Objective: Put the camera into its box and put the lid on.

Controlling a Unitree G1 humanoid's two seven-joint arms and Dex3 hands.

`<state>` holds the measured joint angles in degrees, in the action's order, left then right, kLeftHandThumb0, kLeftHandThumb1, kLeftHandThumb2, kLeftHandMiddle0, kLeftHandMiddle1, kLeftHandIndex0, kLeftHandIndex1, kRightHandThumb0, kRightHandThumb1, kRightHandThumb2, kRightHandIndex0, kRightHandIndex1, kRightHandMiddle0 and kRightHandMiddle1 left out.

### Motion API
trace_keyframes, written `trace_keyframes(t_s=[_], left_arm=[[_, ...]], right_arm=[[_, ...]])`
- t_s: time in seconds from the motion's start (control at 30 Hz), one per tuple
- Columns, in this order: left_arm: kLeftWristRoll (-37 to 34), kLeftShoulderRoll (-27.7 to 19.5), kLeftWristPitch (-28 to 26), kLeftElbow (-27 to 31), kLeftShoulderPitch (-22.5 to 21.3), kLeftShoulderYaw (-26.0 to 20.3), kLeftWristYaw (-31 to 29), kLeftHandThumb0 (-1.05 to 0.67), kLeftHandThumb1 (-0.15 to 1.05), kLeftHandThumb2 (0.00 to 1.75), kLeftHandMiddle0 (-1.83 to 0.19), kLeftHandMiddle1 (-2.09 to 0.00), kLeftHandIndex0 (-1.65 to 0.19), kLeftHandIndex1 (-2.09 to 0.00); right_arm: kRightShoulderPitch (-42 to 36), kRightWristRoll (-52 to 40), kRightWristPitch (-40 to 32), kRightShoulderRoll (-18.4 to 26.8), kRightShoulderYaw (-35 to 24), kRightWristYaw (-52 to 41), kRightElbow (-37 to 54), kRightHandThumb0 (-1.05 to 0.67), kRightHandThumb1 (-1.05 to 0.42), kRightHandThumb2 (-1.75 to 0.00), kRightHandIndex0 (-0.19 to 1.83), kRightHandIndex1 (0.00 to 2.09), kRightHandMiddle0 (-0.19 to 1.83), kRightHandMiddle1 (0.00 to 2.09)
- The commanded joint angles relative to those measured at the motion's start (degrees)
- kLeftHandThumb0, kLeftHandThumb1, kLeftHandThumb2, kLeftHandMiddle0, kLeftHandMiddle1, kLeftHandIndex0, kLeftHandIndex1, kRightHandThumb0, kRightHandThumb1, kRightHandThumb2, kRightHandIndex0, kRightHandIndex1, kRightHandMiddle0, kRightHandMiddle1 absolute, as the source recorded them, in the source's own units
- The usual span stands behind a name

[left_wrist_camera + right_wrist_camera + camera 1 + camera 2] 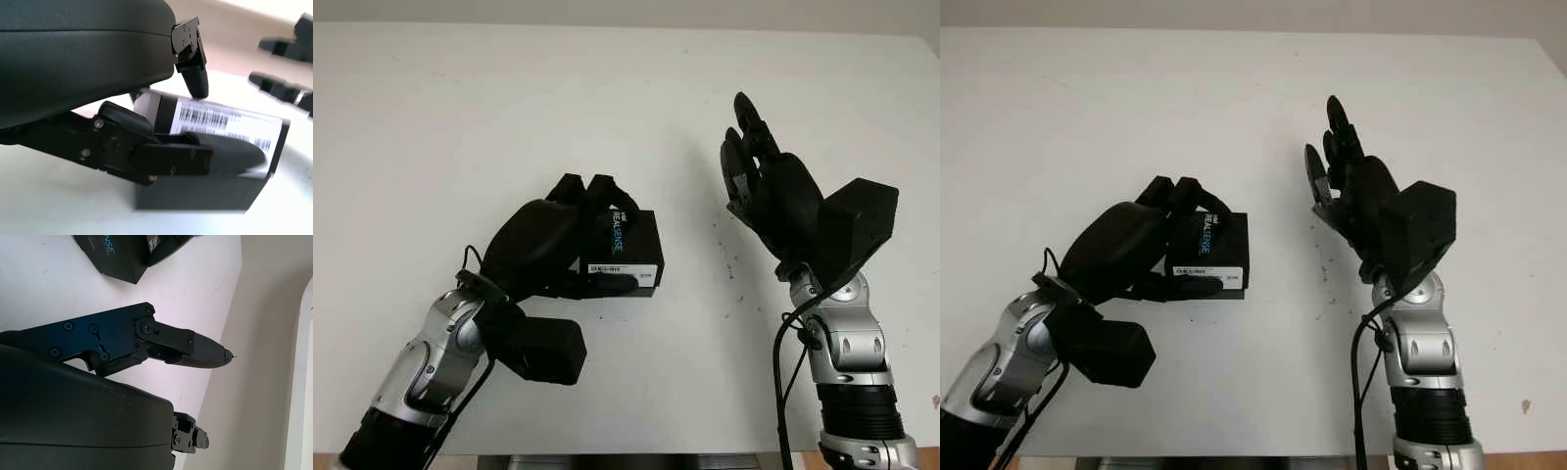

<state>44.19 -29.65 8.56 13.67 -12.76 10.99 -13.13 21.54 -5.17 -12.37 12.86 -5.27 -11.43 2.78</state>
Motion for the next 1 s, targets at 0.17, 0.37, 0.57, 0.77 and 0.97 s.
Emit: trace_keyframes(t_s=[0.17,0.37,0.57,0.77,0.97], left_arm=[[-1.3,-3.8,-3.0,9.2,5.2,-1.2,-9.8,-0.78,1.05,0.63,0.19,-0.01,0.19,-0.01],[-3.8,-5.2,-2.1,12.1,7.7,-3.4,-11.0,-0.84,1.05,0.62,0.19,0.0,0.19,0.0],[-4.4,-5.0,-1.2,11.9,9.9,-4.2,-9.7,-0.8,1.05,0.61,0.19,0.0,0.19,0.0],[-4.8,-3.9,0.1,11.8,11.0,-4.9,-6.5,-0.74,1.05,0.63,0.19,0.0,0.19,0.0],[-5.6,-4.1,1.1,12.7,11.8,-5.5,-6.0,-0.72,1.05,0.63,0.19,0.0,0.19,0.0]], right_arm=[[-0.3,-0.2,-0.1,0.8,-0.5,-0.3,0.3,-0.62,-1.05,-0.63,-0.12,0.05,-0.09,0.05],[-0.4,-0.3,-1.0,1.0,-0.6,-0.5,0.7,-0.63,-1.05,-0.61,-0.12,0.05,-0.1,0.05],[-0.5,-0.5,-1.6,1.4,-0.7,-0.8,1.3,-0.63,-1.05,-0.61,-0.12,0.05,-0.09,0.05],[-0.1,0.0,-1.3,1.6,-0.4,-0.8,1.3,-0.62,-1.05,-0.61,-0.12,0.05,-0.1,0.05],[0.4,0.2,-2.2,1.4,-0.2,-0.7,1.6,-0.63,-1.05,-0.64,-0.12,0.05,-0.11,0.05]])
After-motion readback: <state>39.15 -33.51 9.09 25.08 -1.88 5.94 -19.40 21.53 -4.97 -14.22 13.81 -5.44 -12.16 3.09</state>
